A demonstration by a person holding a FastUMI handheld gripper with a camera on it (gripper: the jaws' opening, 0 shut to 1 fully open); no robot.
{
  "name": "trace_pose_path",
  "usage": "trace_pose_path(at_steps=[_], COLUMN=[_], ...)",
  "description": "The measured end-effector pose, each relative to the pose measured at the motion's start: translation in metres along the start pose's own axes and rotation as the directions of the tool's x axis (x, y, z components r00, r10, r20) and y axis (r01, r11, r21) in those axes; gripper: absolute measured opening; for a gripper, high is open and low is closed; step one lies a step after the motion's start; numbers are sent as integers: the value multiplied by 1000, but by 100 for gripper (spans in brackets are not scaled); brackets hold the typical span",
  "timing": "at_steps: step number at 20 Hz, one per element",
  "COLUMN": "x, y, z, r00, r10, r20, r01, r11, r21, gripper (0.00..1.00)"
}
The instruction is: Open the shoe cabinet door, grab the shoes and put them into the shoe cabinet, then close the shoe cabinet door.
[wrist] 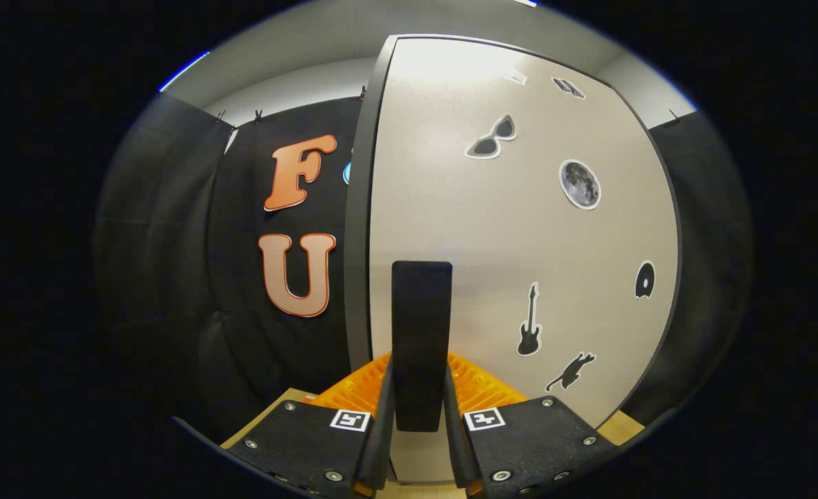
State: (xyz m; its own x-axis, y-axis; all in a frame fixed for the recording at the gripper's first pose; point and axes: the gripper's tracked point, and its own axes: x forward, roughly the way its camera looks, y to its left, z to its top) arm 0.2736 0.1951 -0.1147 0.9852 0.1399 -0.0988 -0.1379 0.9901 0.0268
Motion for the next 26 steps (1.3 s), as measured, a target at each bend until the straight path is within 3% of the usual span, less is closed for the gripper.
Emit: trace_pose_path(at_steps=[5, 9, 26], x=[-2, -12, -82], y=[1, -1, -28], z=[-3, 0, 5], r00=[999, 1000, 999], r10=[3, 16, 37], r20=[-54, -25, -34], r01=[-2, -16, -37], r11=[1000, 1000, 999], r21=[26, -15, -11], gripper=[25, 21, 21])
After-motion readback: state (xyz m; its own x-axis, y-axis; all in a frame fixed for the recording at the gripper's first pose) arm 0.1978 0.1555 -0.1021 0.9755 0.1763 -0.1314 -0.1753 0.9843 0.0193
